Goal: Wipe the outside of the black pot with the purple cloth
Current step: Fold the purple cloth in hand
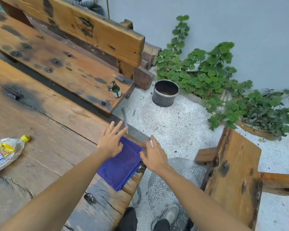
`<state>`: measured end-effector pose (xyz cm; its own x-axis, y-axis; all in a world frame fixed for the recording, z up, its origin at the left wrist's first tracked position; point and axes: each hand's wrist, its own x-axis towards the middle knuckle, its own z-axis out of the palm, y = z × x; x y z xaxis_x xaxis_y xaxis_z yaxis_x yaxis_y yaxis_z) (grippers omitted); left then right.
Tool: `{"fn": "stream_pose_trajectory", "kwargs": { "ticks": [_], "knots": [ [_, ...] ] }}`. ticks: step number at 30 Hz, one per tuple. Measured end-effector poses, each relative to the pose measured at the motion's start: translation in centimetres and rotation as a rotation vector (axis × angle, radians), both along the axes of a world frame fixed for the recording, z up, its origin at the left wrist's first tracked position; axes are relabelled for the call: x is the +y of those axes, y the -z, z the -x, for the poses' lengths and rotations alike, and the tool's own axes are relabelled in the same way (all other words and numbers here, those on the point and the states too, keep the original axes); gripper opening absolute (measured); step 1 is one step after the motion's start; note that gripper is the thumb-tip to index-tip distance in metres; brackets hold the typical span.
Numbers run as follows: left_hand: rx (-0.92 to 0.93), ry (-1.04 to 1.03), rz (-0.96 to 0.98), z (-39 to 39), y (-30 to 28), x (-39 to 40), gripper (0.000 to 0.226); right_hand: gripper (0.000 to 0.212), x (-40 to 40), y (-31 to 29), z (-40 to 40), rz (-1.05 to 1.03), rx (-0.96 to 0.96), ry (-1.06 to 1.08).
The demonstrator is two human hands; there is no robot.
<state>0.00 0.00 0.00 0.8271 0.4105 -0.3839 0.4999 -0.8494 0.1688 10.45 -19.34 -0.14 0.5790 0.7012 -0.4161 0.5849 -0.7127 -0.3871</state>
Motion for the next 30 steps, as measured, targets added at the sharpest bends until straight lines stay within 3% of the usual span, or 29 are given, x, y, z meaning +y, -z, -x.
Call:
{"fn": "stream_pose_trajectory", "kwargs": {
  "ticks": [5, 11, 17, 20, 25, 30],
  "knots": [
    [0.115, -0.025, 0.084, 1.1, 2.6, 0.9, 0.064, 0.048, 0.6, 3.0, 2.1, 0.057, 0.113, 0.004],
    [-0.003, -0.239, 0.204, 1.6, 4.4, 2.2, 0.064, 0.035, 1.3, 4.8, 2.4, 0.037, 0.144, 0.093],
    [-0.035, -0.48, 0.272, 0.8, 5.2, 2.3, 0.034, 0.032, 1.5, 5.4, 2.1, 0.031, 0.177, 0.166],
    [-0.033, -0.463, 0.309, 0.8, 4.7, 2.3, 0.021, 0.04, 1.5, 4.9, 2.3, 0.054, 0.198, 0.181],
    [-0.06, -0.281, 0.417, 0.5, 3.4, 2.4, 0.031, 0.061, 2.0, 3.2, 1.5, -0.001, 0.176, 0.167],
    [-0.174, -0.048, 0.568, -0.4, 0.4, 1.7, 0.025, 0.092, 3.5, 0.9, -0.5, -0.096, 0.195, 0.109]
  ]
}}
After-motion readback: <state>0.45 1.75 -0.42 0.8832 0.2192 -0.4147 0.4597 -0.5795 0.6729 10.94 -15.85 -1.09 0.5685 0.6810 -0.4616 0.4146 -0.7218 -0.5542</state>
